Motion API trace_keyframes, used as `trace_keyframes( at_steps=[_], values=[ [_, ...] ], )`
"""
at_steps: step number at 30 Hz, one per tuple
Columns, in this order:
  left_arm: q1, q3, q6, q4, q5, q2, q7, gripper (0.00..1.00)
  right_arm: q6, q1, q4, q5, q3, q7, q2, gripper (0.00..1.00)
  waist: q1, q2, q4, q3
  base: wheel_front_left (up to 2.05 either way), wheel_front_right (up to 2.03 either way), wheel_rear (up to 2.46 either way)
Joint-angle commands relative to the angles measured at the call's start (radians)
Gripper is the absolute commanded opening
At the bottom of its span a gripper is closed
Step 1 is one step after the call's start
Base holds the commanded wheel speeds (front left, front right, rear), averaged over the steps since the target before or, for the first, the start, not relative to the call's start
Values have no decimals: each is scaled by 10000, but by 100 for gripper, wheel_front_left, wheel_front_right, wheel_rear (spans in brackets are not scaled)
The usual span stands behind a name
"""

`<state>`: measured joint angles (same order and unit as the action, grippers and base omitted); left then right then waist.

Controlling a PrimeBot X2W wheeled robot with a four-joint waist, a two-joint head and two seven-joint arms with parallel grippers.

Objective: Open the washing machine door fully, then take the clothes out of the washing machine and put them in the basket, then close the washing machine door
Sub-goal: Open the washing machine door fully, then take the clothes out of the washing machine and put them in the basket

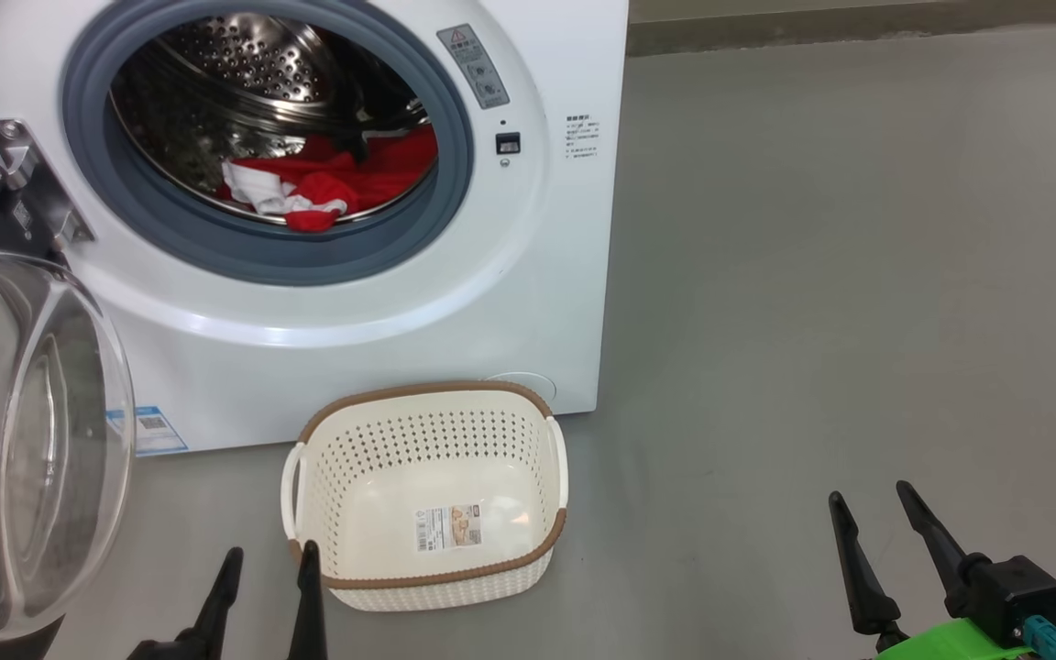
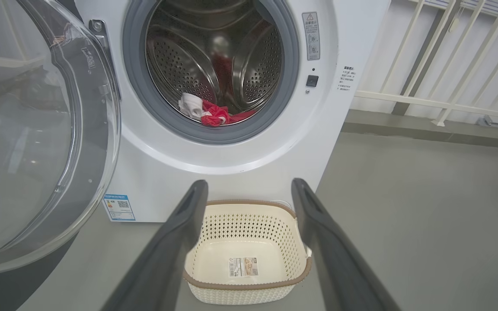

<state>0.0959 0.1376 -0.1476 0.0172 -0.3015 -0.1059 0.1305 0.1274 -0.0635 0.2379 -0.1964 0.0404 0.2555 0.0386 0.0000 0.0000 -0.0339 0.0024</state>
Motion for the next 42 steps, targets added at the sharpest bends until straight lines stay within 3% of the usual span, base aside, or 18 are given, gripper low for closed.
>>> trace_keyframes(
  at_steps=[1, 25, 42],
  values=[
    [-437, -289, 82, -175, 62, -142, 113, 100, 33, 170, -230, -151, -274, 63, 117, 100, 0, 0, 6, -9, 0, 0, 0],
    [-628, -128, -9, 183, 46, -269, 278, 100, 33, 168, -202, -218, -314, 63, 116, 100, 0, 0, -68, -26, 2, -2, 0],
    [-670, 22, -90, 58, 91, -394, 339, 100, 33, 157, -191, -201, -282, 63, 116, 100, 0, 0, -55, -40, 137, -137, 0]
  ],
)
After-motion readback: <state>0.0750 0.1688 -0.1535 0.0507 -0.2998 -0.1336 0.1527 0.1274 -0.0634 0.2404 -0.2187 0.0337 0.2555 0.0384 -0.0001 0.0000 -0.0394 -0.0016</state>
